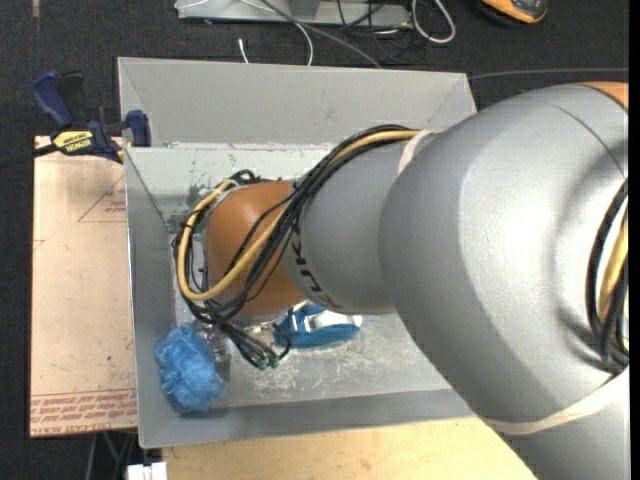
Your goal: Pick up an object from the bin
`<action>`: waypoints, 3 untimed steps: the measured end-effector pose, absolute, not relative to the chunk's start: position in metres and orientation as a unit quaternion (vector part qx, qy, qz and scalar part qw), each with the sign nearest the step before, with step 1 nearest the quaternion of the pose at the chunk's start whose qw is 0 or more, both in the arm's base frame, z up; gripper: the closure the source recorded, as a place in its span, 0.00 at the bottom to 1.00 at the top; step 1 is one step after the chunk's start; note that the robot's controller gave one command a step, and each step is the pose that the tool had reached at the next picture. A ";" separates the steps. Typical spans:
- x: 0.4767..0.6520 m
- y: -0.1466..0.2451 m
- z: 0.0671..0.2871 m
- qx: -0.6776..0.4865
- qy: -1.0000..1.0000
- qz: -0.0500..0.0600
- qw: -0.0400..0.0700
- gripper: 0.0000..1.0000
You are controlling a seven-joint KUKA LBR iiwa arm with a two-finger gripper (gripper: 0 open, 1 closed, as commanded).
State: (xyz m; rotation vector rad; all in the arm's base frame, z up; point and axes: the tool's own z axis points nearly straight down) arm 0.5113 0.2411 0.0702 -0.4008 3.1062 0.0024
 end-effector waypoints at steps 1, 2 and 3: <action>0.511 0.241 0.070 -0.128 0.992 0.001 0.005 1.00; 0.501 0.247 0.071 -0.280 0.960 -0.001 0.007 1.00; 0.483 0.245 0.071 -0.296 0.955 0.000 0.008 1.00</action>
Offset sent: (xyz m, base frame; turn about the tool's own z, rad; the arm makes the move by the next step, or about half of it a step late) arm -0.0155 0.0085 -0.0002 -0.4171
